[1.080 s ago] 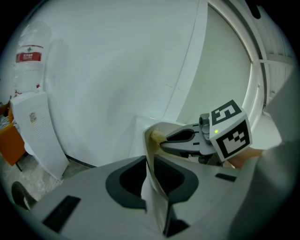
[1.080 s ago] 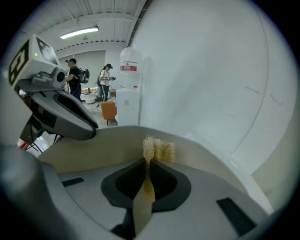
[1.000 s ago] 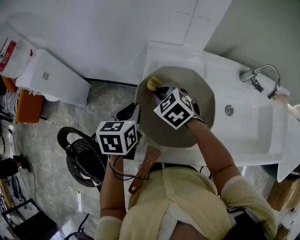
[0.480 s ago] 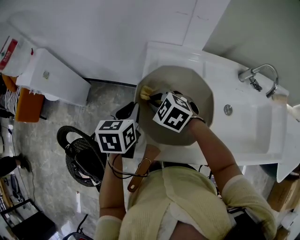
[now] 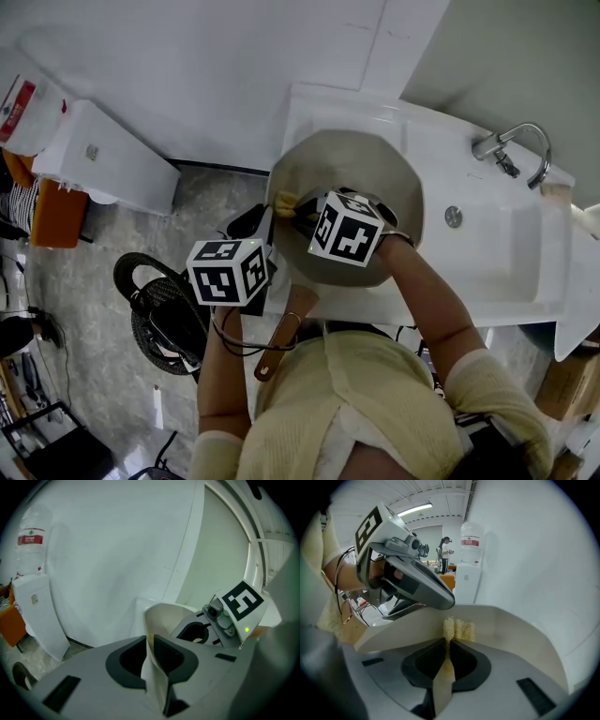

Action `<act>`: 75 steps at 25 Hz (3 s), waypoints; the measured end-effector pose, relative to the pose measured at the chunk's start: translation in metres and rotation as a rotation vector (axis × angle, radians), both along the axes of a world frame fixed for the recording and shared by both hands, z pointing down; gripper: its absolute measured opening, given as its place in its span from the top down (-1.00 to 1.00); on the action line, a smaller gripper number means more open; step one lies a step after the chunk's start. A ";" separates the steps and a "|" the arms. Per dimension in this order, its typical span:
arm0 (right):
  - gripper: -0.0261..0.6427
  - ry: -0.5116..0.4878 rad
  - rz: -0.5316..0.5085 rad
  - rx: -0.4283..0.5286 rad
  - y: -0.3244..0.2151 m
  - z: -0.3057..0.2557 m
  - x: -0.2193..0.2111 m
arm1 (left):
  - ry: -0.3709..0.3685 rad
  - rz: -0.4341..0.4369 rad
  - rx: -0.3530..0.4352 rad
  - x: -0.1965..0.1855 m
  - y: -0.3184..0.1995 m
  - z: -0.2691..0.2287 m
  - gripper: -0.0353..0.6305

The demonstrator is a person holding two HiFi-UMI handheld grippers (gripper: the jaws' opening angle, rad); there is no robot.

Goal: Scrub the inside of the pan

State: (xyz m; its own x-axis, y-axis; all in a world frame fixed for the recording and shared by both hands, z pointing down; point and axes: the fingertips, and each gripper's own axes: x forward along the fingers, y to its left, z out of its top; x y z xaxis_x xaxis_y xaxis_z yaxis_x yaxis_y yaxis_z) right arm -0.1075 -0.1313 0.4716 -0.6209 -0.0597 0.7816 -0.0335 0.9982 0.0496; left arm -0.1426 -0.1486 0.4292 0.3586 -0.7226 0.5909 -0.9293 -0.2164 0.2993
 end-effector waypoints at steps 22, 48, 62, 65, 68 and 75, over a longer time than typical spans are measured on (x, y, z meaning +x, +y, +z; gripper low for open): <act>0.78 0.141 -0.311 -0.191 0.074 -0.004 0.039 | -0.040 0.048 0.008 0.005 0.012 -0.001 0.59; 0.78 0.259 0.278 0.593 -0.110 -0.026 0.097 | -0.077 0.016 0.069 0.003 -0.006 -0.011 0.59; 0.78 0.297 0.266 0.526 -0.119 0.002 0.092 | -0.054 0.013 0.060 0.006 -0.010 -0.009 0.59; 0.78 0.300 0.248 0.504 -0.116 0.009 0.088 | -0.049 0.009 0.061 0.005 -0.009 -0.008 0.59; 0.78 0.301 0.230 0.480 -0.111 0.014 0.082 | -0.052 0.012 0.057 0.005 -0.008 -0.007 0.59; 0.78 0.289 0.206 0.392 -0.100 0.023 0.075 | -0.062 0.013 0.054 0.002 -0.006 -0.008 0.59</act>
